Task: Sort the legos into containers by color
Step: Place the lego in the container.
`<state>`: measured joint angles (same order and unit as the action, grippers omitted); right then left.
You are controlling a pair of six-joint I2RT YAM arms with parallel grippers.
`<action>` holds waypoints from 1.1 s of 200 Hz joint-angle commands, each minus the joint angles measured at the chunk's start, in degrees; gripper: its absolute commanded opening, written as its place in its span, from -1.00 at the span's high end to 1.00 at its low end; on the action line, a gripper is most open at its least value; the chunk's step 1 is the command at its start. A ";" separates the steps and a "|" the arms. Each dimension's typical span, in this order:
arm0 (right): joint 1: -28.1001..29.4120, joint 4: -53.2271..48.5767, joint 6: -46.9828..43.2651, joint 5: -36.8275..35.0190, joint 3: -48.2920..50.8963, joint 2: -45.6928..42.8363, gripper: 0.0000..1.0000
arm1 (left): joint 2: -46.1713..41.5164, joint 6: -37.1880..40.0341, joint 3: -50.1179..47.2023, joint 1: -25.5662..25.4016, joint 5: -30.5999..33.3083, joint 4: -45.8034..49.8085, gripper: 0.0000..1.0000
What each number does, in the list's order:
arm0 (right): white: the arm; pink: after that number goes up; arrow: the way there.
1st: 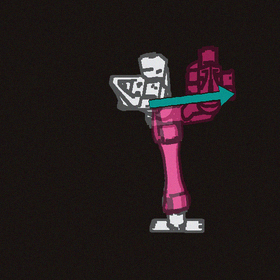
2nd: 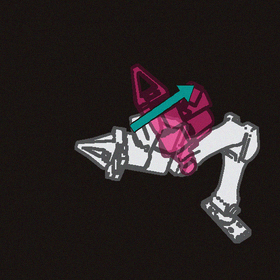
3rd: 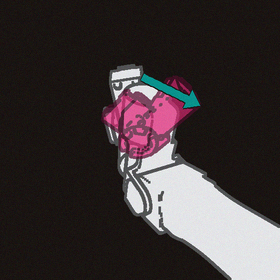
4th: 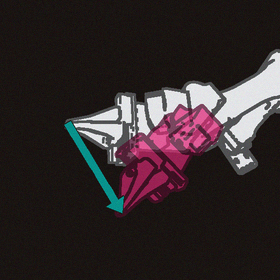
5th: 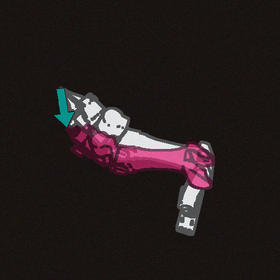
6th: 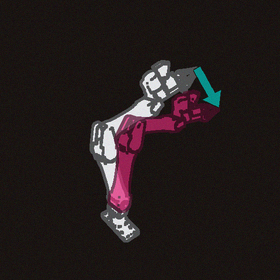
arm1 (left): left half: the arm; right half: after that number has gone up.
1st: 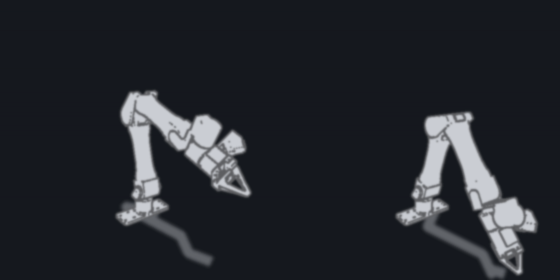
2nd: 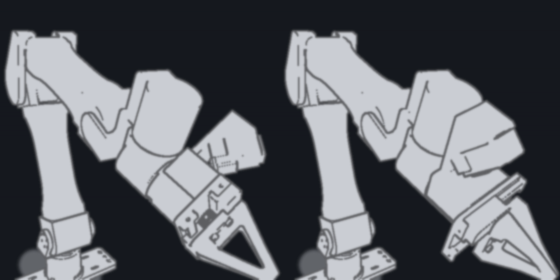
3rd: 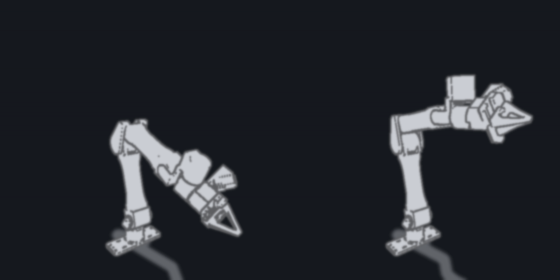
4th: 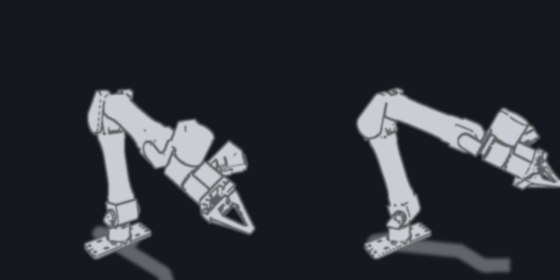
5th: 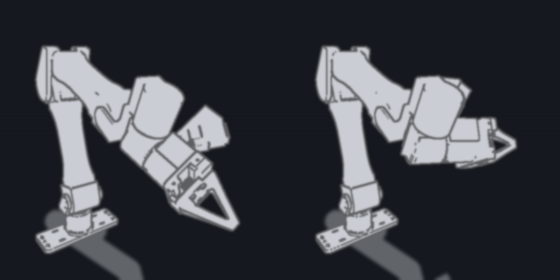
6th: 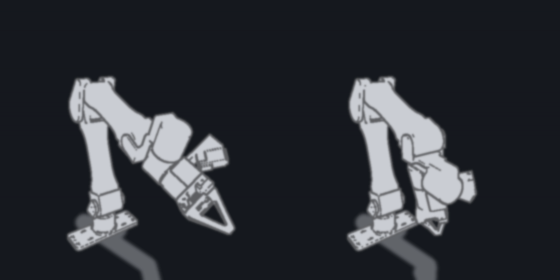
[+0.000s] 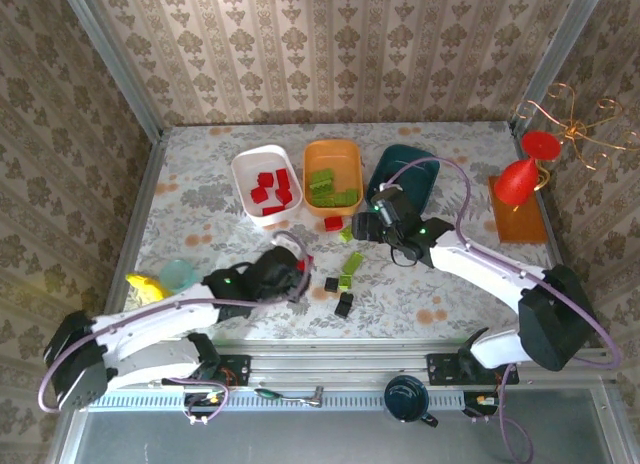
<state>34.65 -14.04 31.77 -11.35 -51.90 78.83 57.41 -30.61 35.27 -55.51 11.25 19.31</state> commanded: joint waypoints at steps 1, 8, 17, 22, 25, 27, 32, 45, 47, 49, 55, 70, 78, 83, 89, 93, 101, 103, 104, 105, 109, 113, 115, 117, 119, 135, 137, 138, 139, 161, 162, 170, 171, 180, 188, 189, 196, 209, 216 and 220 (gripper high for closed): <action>-0.29 1.30 1.62 -1.22 1.26 -1.75 -0.64 | -2.04 4.64 1.94 8.87 -0.11 0.79 0.37; -0.29 1.17 1.78 -1.21 1.53 -1.74 -0.64 | -1.15 5.68 2.95 12.18 -0.91 -0.35 0.38; -0.29 1.11 1.97 -1.02 1.81 -1.66 -0.64 | 1.08 6.57 4.12 16.75 -2.68 -2.25 0.38; -0.29 1.12 1.98 -1.04 2.01 -1.66 -0.64 | 2.63 6.78 4.84 19.23 -4.16 -3.43 0.38; -0.29 1.09 2.06 -1.03 2.10 -1.66 -0.64 | 3.68 6.88 5.27 20.61 -5.18 -4.27 0.39; -0.29 1.03 2.07 -1.08 2.14 -1.72 -0.64 | 4.38 6.88 5.54 21.49 -5.89 -4.83 0.39; -0.29 0.99 2.15 -1.07 2.30 -1.75 -0.64 | 6.29 7.03 6.39 23.50 -7.44 -6.14 0.40; -0.29 0.71 2.24 -1.04 2.69 -2.09 -0.64 | 11.40 7.27 9.46 27.01 -10.12 -8.44 0.42; -0.29 0.63 2.24 -1.04 2.75 -2.14 -0.64 | 12.18 7.35 10.04 27.38 -10.35 -8.60 0.42; -0.29 0.58 2.24 -0.99 2.81 -2.22 -0.64 | 12.90 7.50 10.58 27.67 -10.54 -8.74 0.42; -0.29 0.36 2.24 -1.10 3.00 -2.48 -0.64 | 15.02 7.94 12.54 28.24 -10.71 -8.94 0.42; -0.25 -0.13 2.40 -0.99 3.67 -3.28 -0.64 | 20.07 9.25 17.60 28.99 -10.20 -8.56 0.42; -0.31 -0.19 2.49 -0.83 4.23 -3.80 -0.64 | 22.76 9.71 20.07 29.75 -10.13 -8.14 0.42; -0.25 -0.23 2.51 -0.73 4.55 -4.14 -0.64 | 24.41 9.87 21.47 30.84 -10.02 -7.85 0.42; -0.20 -0.36 2.53 -0.69 4.90 -4.58 -0.64 | 26.36 10.03 23.16 31.46 -10.08 -7.59 0.42; -0.14 -0.39 2.59 -0.69 5.15 -4.85 -0.64 | 27.66 10.17 24.17 31.77 -10.30 -7.54 0.41; -0.11 -0.58 2.67 -0.64 5.61 -5.39 -0.64 | 30.16 10.42 25.97 32.45 -10.60 -7.18 0.42; -0.11 -0.62 2.68 -0.61 5.72 -5.60 -0.64 | 30.71 10.42 26.66 32.67 -10.66 -7.12 0.42; -0.11 -0.63 2.68 -0.60 5.78 -5.65 -0.64 | 31.04 10.45 26.90 32.75 -10.73 -7.06 0.42; -0.11 -0.68 2.68 -0.60 5.86 -5.72 -0.64 | 31.33 10.47 27.11 32.83 -10.81 -7.03 0.42; -0.05 -0.71 2.77 -0.60 6.11 -5.99 -0.64 | 32.50 10.57 27.97 33.14 -11.04 -6.95 0.41; -0.03 -0.73 2.77 -0.53 6.33 -6.22 -0.64 | 33.68 10.69 28.79 33.49 -11.32 -6.77 0.42; -0.03 -0.79 2.82 -0.52 6.47 -6.40 -0.64 | 34.25 10.71 29.07 33.65 -11.37 -6.68 0.42; -0.03 -0.81 2.85 -0.47 6.57 -6.54 -0.64 | 34.79 10.74 29.66 33.85 -11.39 -6.49 0.42; -0.03 -0.85 2.86 -0.46 6.66 -6.61 -0.64 | 35.34 10.79 30.10 33.94 -11.41 -6.41 0.42; 0.06 -1.07 3.08 -0.03 7.53 -7.65 -0.64 | 39.16 11.10 33.31 34.66 -11.46 -5.37 0.41; 0.06 -1.07 3.05 0.12 7.63 -7.82 -0.64 | 39.57 11.10 33.62 34.76 -11.50 -5.32 0.41; 0.11 -1.12 3.08 0.15 7.66 -7.81 -0.64 | 39.77 11.10 33.76 34.76 -11.46 -5.33 0.41; 0.13 -1.10 3.10 0.17 7.72 -7.86 -0.64 | 39.96 11.14 33.92 34.81 -11.44 -5.24 0.41; 0.41 -1.34 3.40 0.79 8.41 -8.64 -0.64 | 43.29 11.19 37.06 35.33 -11.48 -4.04 0.28; 0.41 -1.34 3.40 0.84 8.45 -8.67 -0.64 | 43.39 11.19 37.20 35.31 -11.45 -3.98 0.27; 0.58 -1.42 3.39 1.01 8.65 -8.78 -0.64 | 43.90 11.02 38.06 35.34 -11.41 -3.59 0.14; 0.59 -1.43 3.39 0.99 8.70 -8.87 -0.64 | 43.91 10.97 38.18 35.31 -11.37 -3.59 0.12; 0.74 -1.52 3.49 1.15 8.90 -8.94 -0.64 | 43.87 10.63 38.38 35.25 -11.54 -3.68 -0.05; 0.85 -1.53 3.57 1.25 8.99 -8.98 -0.65 | 43.41 10.33 38.39 35.21 -11.67 -3.92 -0.21; 0.85 -1.56 3.56 1.25 9.00 -8.97 -0.64 | 43.32 10.28 38.39 35.25 -11.72 -3.97 -0.22; 0.94 -1.47 3.65 1.42 9.09 -8.96 -0.64 | 42.76 10.01 38.42 35.20 -11.97 -4.10 -0.30; 1.18 -1.42 3.74 1.56 9.18 -8.96 -0.65 | 41.27 9.78 38.32 34.73 -12.38 -4.11 -0.40; 1.28 -1.30 3.83 1.61 9.18 -9.01 -0.65 | 40.15 9.72 38.12 34.39 -12.46 -4.18 -0.43; 1.34 -1.25 3.90 1.68 9.12 -8.96 -0.65 | 39.50 9.61 37.89 34.14 -12.52 -4.26 -0.45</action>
<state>35.35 -14.37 34.61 -10.20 -43.38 71.18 101.19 -20.93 71.77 -20.58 -0.10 14.39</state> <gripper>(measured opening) 0.821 0.699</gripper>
